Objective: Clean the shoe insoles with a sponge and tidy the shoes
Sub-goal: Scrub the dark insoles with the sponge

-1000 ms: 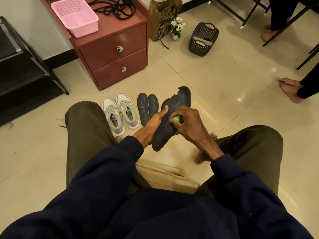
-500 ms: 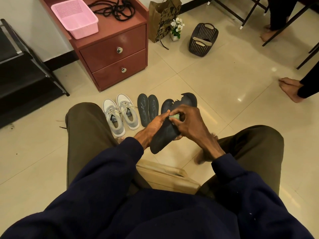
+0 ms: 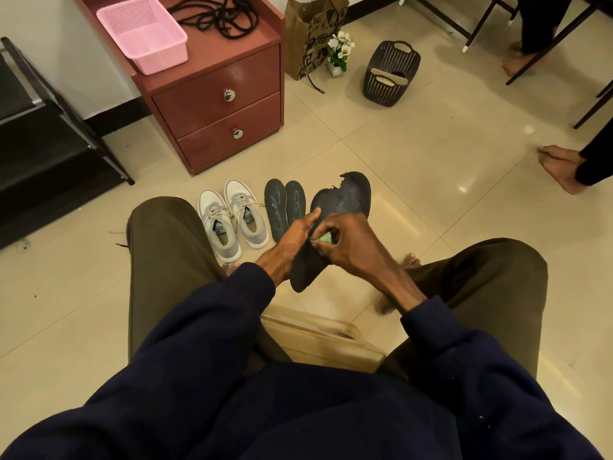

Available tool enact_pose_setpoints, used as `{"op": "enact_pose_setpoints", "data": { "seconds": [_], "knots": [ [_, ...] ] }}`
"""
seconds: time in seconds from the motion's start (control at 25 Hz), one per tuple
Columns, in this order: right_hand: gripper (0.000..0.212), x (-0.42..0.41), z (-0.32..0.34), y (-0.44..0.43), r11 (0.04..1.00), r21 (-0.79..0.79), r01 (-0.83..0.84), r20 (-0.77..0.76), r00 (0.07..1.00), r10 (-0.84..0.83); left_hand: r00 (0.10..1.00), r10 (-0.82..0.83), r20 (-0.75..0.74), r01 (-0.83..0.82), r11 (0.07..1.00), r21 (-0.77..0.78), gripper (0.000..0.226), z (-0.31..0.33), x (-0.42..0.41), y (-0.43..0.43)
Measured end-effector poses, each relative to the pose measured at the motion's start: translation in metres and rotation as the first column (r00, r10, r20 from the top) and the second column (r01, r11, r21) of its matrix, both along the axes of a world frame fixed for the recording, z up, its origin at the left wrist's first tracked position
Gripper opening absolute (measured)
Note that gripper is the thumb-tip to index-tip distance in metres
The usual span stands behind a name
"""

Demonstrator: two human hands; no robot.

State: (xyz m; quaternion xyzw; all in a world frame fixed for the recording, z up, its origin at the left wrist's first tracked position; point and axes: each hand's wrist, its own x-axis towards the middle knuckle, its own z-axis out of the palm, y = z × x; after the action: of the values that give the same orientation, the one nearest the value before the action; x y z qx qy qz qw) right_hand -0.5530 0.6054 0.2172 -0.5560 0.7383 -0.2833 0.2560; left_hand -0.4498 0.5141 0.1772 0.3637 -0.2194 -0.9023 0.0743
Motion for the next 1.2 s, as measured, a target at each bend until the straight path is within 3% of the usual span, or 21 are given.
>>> {"op": "enact_pose_setpoints", "data": {
  "seconds": [0.16, 0.2, 0.36, 0.4, 0.48, 0.56, 0.64, 0.72, 0.8, 0.88, 0.92, 1.04, 1.12, 1.2],
  "knots": [
    [0.008, -0.037, -0.007, -0.001, 0.955, -0.051, 0.291, -0.222, 0.929, -0.295, 0.998, -0.053, -0.027, 0.054, 0.997, 0.046, 0.041, 0.008, -0.002, 0.006],
    [0.010, -0.038, -0.008, 0.001, 0.953, -0.055, 0.299, -0.221, 0.927, -0.304, 0.999, -0.052, -0.017, 0.053, 0.998, 0.041, 0.040, 0.009, -0.002, 0.007],
    [0.005, -0.002, 0.007, 0.002, 0.998, 0.055, -0.011, 0.061, 0.998, 0.008, 0.999, -0.036, 0.020, 0.037, 0.999, -0.035, 0.044, 0.007, 0.002, 0.004],
    [0.003, -0.002, 0.007, 0.002, 0.998, 0.064, -0.014, 0.080, 0.997, 0.009, 0.999, -0.046, 0.017, 0.046, 0.999, -0.025, 0.044, 0.006, 0.002, 0.003],
    [0.005, -0.016, 0.003, 0.000, 0.985, 0.025, 0.171, 0.031, 0.985, -0.171, 0.997, -0.073, -0.018, 0.073, 0.997, 0.018, 0.043, 0.006, 0.001, 0.003],
    [0.005, -0.042, -0.003, 0.001, 0.922, -0.054, 0.383, -0.171, 0.906, -0.387, 0.990, -0.132, -0.048, 0.135, 0.989, 0.058, 0.049, 0.013, -0.001, 0.006],
    [0.005, -0.053, -0.008, 0.004, 0.878, -0.144, 0.457, -0.243, 0.843, -0.479, 0.982, -0.181, -0.058, 0.184, 0.981, 0.060, 0.053, 0.014, -0.001, 0.007],
    [0.004, -0.043, -0.004, 0.003, 0.899, -0.162, 0.406, -0.150, 0.891, -0.429, 0.980, -0.195, -0.038, 0.196, 0.980, 0.038, 0.050, 0.014, 0.000, 0.006],
    [0.002, -0.023, 0.005, 0.003, 0.968, -0.031, 0.247, 0.031, 0.969, -0.246, 0.989, -0.148, -0.027, 0.149, 0.989, 0.025, 0.043, 0.011, -0.001, 0.005],
    [0.002, -0.014, 0.007, 0.003, 0.993, 0.073, 0.089, 0.159, 0.982, -0.100, 0.994, -0.106, -0.038, 0.107, 0.994, 0.026, 0.040, 0.010, 0.000, 0.004],
    [0.004, -0.017, 0.006, 0.001, 0.992, 0.057, 0.112, 0.122, 0.986, -0.118, 0.995, -0.098, -0.033, 0.099, 0.995, 0.030, 0.041, 0.010, 0.000, 0.003],
    [0.004, -0.040, -0.003, -0.001, 0.946, -0.093, 0.312, -0.200, 0.924, -0.325, 0.991, -0.127, -0.036, 0.129, 0.990, 0.064, 0.048, 0.012, 0.000, 0.004],
    [0.006, -0.035, -0.006, 0.000, 0.942, -0.114, 0.316, -0.208, 0.919, -0.334, 0.994, -0.111, -0.021, 0.112, 0.993, 0.042, 0.044, 0.013, -0.001, 0.005],
    [0.007, -0.016, -0.004, 0.000, 0.986, -0.034, 0.166, -0.078, 0.983, -0.168, 0.998, -0.060, -0.006, 0.060, 0.998, 0.009, 0.041, 0.009, 0.000, 0.004]
  ]
}}
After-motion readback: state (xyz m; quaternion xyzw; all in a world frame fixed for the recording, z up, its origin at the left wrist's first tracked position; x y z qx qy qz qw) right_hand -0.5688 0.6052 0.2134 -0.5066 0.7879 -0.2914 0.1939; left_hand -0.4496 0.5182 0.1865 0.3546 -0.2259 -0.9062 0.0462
